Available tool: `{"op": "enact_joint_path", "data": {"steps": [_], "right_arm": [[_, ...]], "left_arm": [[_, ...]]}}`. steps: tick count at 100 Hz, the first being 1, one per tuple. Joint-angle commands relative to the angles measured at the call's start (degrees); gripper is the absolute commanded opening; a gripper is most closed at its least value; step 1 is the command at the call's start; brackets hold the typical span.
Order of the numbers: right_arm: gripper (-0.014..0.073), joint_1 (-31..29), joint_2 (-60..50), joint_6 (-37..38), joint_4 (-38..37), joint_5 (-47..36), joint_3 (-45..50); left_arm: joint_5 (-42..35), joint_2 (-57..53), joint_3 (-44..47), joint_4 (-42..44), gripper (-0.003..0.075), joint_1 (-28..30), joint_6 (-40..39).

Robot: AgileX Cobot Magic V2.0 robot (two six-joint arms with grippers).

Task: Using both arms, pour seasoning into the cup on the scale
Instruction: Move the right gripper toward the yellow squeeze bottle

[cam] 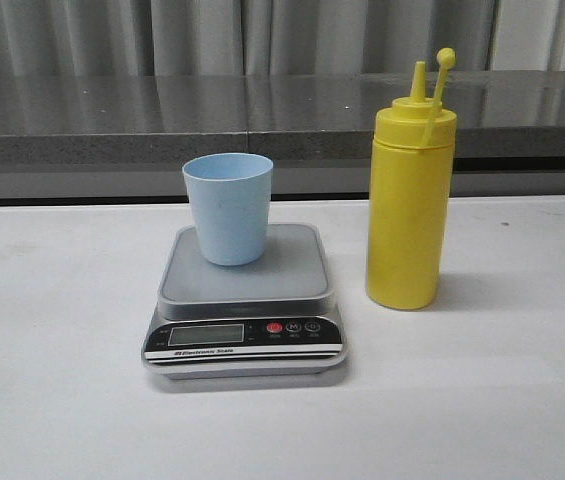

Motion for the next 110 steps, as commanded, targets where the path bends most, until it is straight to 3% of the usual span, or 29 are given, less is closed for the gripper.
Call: {"op": "enact_joint_path", "data": {"steps": [1, 39, 72, 79, 86, 105, 110], "right_arm": [[-0.0069, 0.08, 6.19, 0.25, -0.90, -5.58, -4.27], [-0.0069, 5.00, 23.92, 0.25, -1.26, -20.82, -4.86], [-0.0042, 7.68, 28.43, 0.25, -4.44, -22.72, -1.34], [0.0031, 7.84, 29.33, 0.25, -7.86, -24.08, -0.61], [0.0163, 7.84, 30.39, 0.25, -11.75, -26.51, 0.24], [0.0667, 7.84, 34.90, 0.25, -14.96, -37.55, 3.29], [0.0649, 7.84, 36.60, 0.25, -15.34, -40.01, 3.58]], "left_arm": [[-4.69, 0.56, -1.59, 0.04, -0.0020, 0.05, 0.01], [-4.69, 0.56, -1.59, 0.04, -0.0020, 0.05, 0.01], [-4.69, 0.56, -1.59, 0.04, -0.0020, 0.05, 0.01], [-4.69, 0.56, -1.59, 0.04, -0.0020, 0.05, 0.01], [-4.69, 0.56, -1.59, 0.04, -0.0020, 0.05, 0.01], [-4.69, 0.56, -1.59, 0.04, -0.0020, 0.05, 0.01], [-4.69, 0.56, -1.59, 0.04, -0.0020, 0.05, 0.01]]}}
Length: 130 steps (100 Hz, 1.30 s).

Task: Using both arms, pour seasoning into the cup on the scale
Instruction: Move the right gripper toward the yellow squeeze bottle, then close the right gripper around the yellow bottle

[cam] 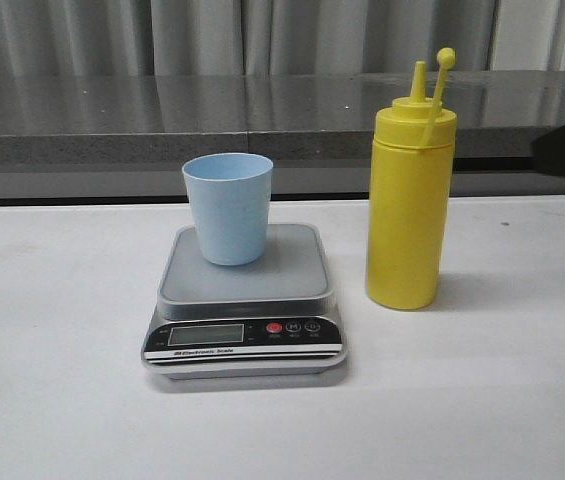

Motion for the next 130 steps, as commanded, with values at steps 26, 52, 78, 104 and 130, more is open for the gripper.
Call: {"op": "enact_joint_path", "data": {"steps": [26, 52, 78, 104, 130], "right_arm": [[0.0638, 0.16, 11.85, 0.25, -1.25, -23.26, -0.44], [0.0638, 0.16, 21.75, 0.20, -1.85, -34.67, -0.44], [0.0638, 0.16, 27.36, 0.21, -4.42, -38.17, -2.95], [0.0638, 0.16, 29.18, 0.21, -6.48, -37.17, -7.11], [0.0638, 0.21, 34.25, 0.21, -9.85, -37.11, -13.07]], "left_arm": [[-4.69, 0.56, -1.59, -0.06, -0.0020, 0.05, -0.12], [-4.69, 0.56, -1.59, -0.06, -0.0020, 0.05, -0.12], [-4.69, 0.56, -1.59, -0.06, -0.0020, 0.05, -0.12], [-4.69, 0.56, -1.59, -0.06, -0.0020, 0.05, -0.12], [-4.69, 0.56, -1.59, -0.06, -0.0020, 0.05, -0.12]]}}
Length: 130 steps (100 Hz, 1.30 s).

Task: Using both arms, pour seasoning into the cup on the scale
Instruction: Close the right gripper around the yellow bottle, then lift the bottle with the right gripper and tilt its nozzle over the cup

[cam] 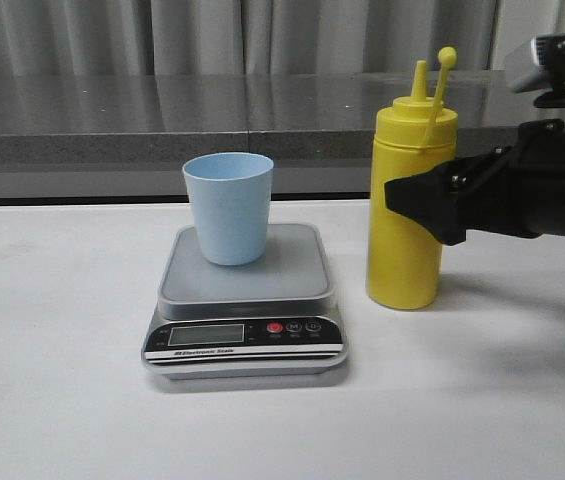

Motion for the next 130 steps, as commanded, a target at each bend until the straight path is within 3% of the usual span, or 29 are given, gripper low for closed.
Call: {"op": "enact_joint_path", "data": {"steps": [1, 47, 53, 70, 79, 101, 118, 130], "right_arm": [[0.0638, 0.28, -0.52, 0.11, -0.97, -4.17, -2.60], [0.0627, 1.86, 3.67, 0.11, -0.95, -3.85, -8.02], [0.0587, 1.86, 3.67, 0.11, -0.95, -3.52, -8.02], [0.0333, 1.86, 3.67, 0.11, -1.00, -2.99, -8.02], [0.0239, 1.86, 3.67, 0.11, -1.00, -4.00, -8.02], [0.0192, 1.86, 3.37, 0.11, -1.00, -9.32, -8.16], [0.0192, 1.86, -0.21, 0.11, -4.20, -2.00, -8.35], [0.0192, 1.86, -4.71, 0.11, -9.24, 8.91, -10.29]], "left_arm": [[-4.69, 0.56, -1.59, -0.06, -0.0020, 0.05, -0.12], [-4.69, 0.56, -1.59, -0.06, -0.0020, 0.05, -0.12], [-4.69, 0.56, -1.59, -0.06, -0.0020, 0.05, -0.12], [-4.69, 0.56, -1.59, -0.06, -0.0020, 0.05, -0.12], [-4.69, 0.56, -1.59, -0.06, -0.0020, 0.05, -0.12], [-4.69, 0.56, -1.59, -0.06, -0.0020, 0.05, -0.12], [-4.69, 0.56, -1.59, -0.06, -0.0020, 0.05, -0.12], [-4.69, 0.56, -1.59, -0.06, -0.0020, 0.05, -0.12]]}}
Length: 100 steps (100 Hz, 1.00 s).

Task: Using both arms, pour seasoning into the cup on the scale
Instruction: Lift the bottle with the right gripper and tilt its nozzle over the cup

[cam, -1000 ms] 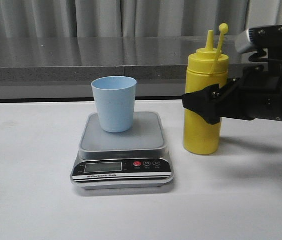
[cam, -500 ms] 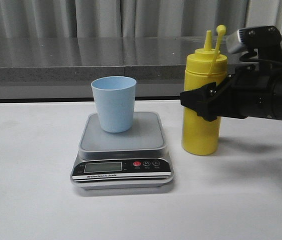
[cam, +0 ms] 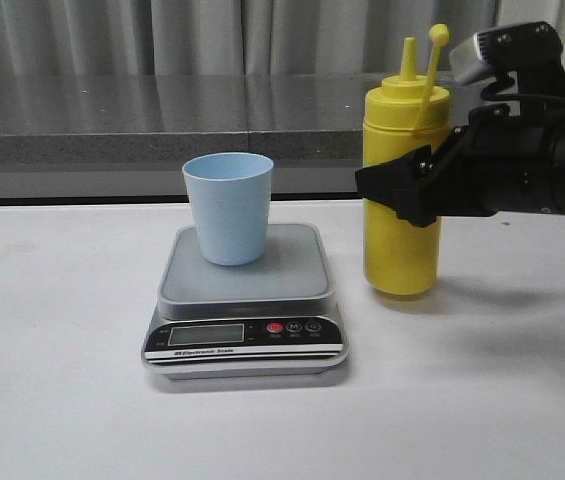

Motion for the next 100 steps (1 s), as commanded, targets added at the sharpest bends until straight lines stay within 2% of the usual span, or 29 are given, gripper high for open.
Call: {"op": "enact_joint_path", "data": {"steps": [1, 21, 48, 100], "right_arm": [[0.0192, 0.06, -5.80, 0.11, -3.76, 3.21, -2.89], [0.0192, 1.79, -11.83, 0.11, -12.19, 21.90, -8.86], [0.0192, 10.09, -12.60, 0.11, -17.12, 43.77, -19.40], [0.0192, 20.05, -7.92, 0.11, -31.92, 61.42, -29.24]], "left_arm": [[-4.69, 0.56, -1.59, -0.06, -0.0020, 0.05, -0.12], [-4.69, 0.56, -1.59, -0.06, -0.0020, 0.05, -0.12], [-4.69, 0.56, -1.59, -0.06, -0.0020, 0.05, -0.12], [-4.69, 0.56, -1.59, -0.06, -0.0020, 0.05, -0.12]]}}
